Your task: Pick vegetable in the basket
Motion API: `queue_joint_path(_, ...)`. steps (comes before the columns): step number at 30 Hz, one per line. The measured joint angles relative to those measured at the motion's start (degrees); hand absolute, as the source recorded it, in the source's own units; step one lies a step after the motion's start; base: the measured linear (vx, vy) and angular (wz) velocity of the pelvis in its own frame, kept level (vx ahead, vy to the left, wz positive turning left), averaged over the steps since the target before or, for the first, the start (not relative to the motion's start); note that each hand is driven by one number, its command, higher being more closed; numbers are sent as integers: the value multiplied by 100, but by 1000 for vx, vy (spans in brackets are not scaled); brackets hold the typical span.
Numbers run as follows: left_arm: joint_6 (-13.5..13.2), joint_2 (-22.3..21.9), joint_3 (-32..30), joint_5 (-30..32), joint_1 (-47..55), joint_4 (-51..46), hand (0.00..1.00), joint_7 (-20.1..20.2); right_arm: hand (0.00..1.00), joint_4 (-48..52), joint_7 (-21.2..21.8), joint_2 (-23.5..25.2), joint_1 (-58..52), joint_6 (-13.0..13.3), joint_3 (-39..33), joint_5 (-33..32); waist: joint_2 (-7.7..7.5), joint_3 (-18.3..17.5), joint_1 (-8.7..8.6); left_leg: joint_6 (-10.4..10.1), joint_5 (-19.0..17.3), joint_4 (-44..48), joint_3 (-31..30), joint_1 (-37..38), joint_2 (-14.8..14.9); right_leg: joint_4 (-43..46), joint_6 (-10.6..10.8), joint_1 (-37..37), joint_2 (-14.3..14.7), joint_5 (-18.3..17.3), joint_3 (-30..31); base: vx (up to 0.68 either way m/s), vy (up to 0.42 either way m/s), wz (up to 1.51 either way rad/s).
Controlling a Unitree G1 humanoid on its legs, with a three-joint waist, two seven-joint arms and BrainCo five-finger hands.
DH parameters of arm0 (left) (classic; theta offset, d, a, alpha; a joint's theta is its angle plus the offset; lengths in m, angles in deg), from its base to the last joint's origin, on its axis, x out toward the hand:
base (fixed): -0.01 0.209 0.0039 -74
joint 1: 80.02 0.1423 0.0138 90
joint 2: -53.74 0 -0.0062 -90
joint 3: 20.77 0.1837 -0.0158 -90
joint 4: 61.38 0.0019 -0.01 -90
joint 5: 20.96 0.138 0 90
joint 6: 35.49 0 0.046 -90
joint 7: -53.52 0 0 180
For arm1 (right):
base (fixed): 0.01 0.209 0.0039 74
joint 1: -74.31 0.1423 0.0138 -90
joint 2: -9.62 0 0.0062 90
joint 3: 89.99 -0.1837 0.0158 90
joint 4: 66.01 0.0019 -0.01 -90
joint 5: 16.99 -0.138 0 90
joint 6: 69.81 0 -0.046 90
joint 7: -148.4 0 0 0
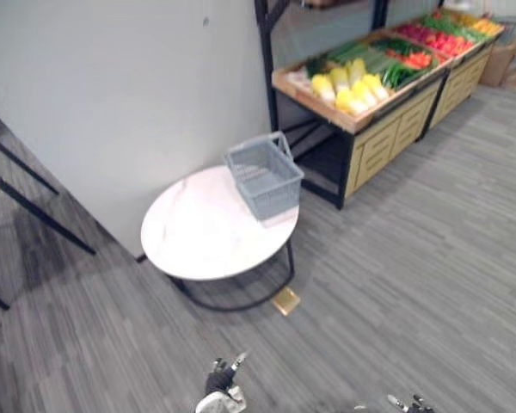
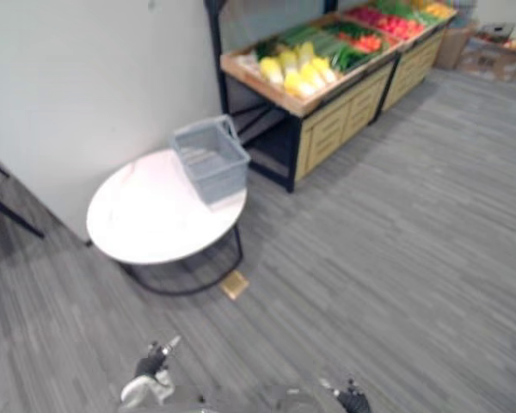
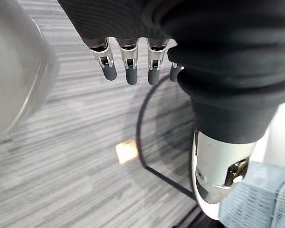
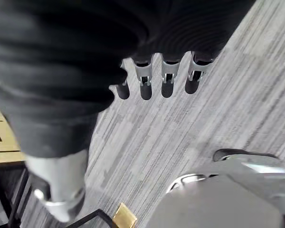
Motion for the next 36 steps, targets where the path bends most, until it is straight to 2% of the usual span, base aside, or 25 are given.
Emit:
queue_joint_path(3,-95,112,55,-8,-6,-46,0,-9,0,-5,-60,2,12,-34,-5,-8,-23,15,106,275,-525,-1352,455,-546,-5,-326,235,430,-80,-31,72,402,114,-21)
queue_joint_path(5,-133,146,125,-167,9,-46,0,-10,0,95,-72,37,21,-16,-2,-33,-65,9,125,358,-486,-2965,901,-465,-141,-508,428,697,-245,-111,65,415,194,-5)
queue_joint_path(7,-176,130,159,-211,59,-42,0,-13,0,236,-76,58,25,56,17,-55,-42,-5,162,457,-80,-4989,1028,-242,-427,-640,634,994,-406,-324,52,399,251,2)
queue_joint_path(8,-187,148,157,-216,97,-44,0,-9,0,225,-77,34,32,68,116,-75,-52,-12,224,523,377,-5186,1025,-207,-480,-633,744,1114,-470,-458,92,462,304,-4)
queue_joint_path(9,-196,188,150,-228,144,-36,0,-9,0,192,-73,45,72,67,214,-137,-122,-119,249,741,507,-5116,1083,-200,-634,-654,649,1183,-568,-552,195,591,331,4)
queue_joint_path(10,-201,314,146,-239,160,9,0,-12,0,181,-55,170,145,87,294,-247,-332,-232,227,802,247,-4970,1172,-278,-802,-676,557,1132,-727,-427,456,505,256,4)
queue_joint_path(11,-204,376,144,-238,154,78,0,-9,0,172,-40,274,252,92,318,-256,-397,-265,237,820,69,-4817,1196,-340,-846,-625,505,1068,-777,-237,683,505,259,8)
queue_joint_path(13,-196,494,155,-237,167,251,0,-11,0,158,-23,434,374,115,319,-256,-508,-341,246,988,-134,-4644,1264,-264,-982,-395,660,1026,-920,79,1053,525,286,3)
queue_joint_path(14,-173,585,249,-234,207,415,0,-14,0,121,7,458,386,145,293,-254,-602,-459,245,1042,-270,-4759,1305,-72,-1184,160,761,834,-1069,181,1277,569,292,12)
queue_joint_path(16,-141,639,443,-250,247,540,0,-26,0,-14,41,400,411,217,195,-254,-577,-464,226,1069,-450,-5042,1262,383,-1356,1700,1050,288,-1143,734,1531,436,228,16)
queue_joint_path(17,-130,693,629,-257,246,537,0,-48,0,-85,64,364,375,212,218,-255,-528,-435,219,1058,-552,-5238,1227,768,-1426,3018,1376,-199,-1120,1261,1736,390,170,19)
queue_joint_path(18,-75,776,870,-272,257,561,0,-53,0,-82,84,368,335,215,239,-265,-507,-416,181,1078,-628,-5374,1131,1143,-1475,4108,1370,-638,-1071,1250,1730,394,147,22)
queue_joint_path(19,-60,810,987,-280,264,614,0,-53,0,-76,86,366,329,215,252,-269,-510,-397,153,1082,-641,-5444,1085,1343,-1502,4475,1286,-814,-1026,1192,1667,409,109,30)
queue_joint_path(20,-33,840,1135,-280,268,682,0,-54,0,-47,87,348,335,231,245,-330,-505,-374,85,1080,-640,-5633,989,1745,-1533,4911,982,-1107,-981,920,1436,392,76,38)
queue_joint_path(21,-31,840,1223,-280,263,687,0,-55,0,-46,89,307,354,239,254,-328,-491,-364,18,1079,-639,-5729,901,2001,-1519,4866,717,-1328,-983,566,1089,366,54,48)
queue_joint_path(23,-35,826,1220,-284,216,683,0,-54,0,-28,92,312,352,263,244,-345,-482,-356,-34,1079,-640,-5783,714,2192,-1477,4306,578,-1522,-989,254,713,257,-19,62)
queue_joint_path(24,-42,795,1185,-332,188,680,0,-59,0,7,95,314,364,274,243,-423,-474,-345,-91,1064,-650,-5895,567,2340,-1424,3439,495,-1636,-1000,201,489,267,-73,75)
queue_joint_path(26,-45,745,1090,-333,184,647,0,-62,0,21,109,316,362,291,220,-473,-461,-331,-90,925,-742,-6011,475,2437,-1349,2411,550,-1691,-1007,239,432,259,-127,71)
queue_joint_path(28,-52,733,899,-330,256,628,0,-114,0,14,130,351,364,290,221,-497,-497,-284,-50,711,-882,-6022,276,2506,-1238,881,632,-1654,-1058,402,612,298,-276,55)
queue_joint_path(30,-58,672,620,-372,341,607,0,-209,0,37,133,386,357,287,219,-500,-506,-237,-28,442,-1106,-5830,117,2508,-1089,200,651,-1577,-1065,761,850,267,-371,32)
queue_joint_path(31,-71,613,482,-370,351,609,0,-228,0,68,133,385,332,284,218,-503,-460,-231,4,235,-1252,-5729,31,2524,-907,201,858,-1474,-938,1253,801,268,-426,26)
queue_joint_path(32,-69,571,444,-367,349,629,0,-227,0,92,134,352,336,283,212,-513,-438,-225,12,160,-1297,-5723,14,2542,-765,305,830,-1479,-813,1217,744,314,-500,20)
queue_joint_path(33,-82,439,345,-333,377,626,0,-219,0,176,130,286,337,283,220,-502,-246,-219,50,80,-1266,-5784,14,2586,-570,471,753,-1502,-640,969,576,259,-388,21)
queue_joint_path(34,-83,381,311,-323,357,622,0,-213,0,190,132,250,340,286,206,-516,-175,-193,43,39,-1214,-5809,4,2596,-494,573,712,-1515,-609,857,471,287,-420,40)
queue_joint_path(36,-97,311,188,-292,340,628,0,-217,0,170,137,194,363,274,207,-516,-129,-183,37,-46,-723,-6001,-48,2602,-385,744,581,-1490,-594,571,225,203,-323,53)
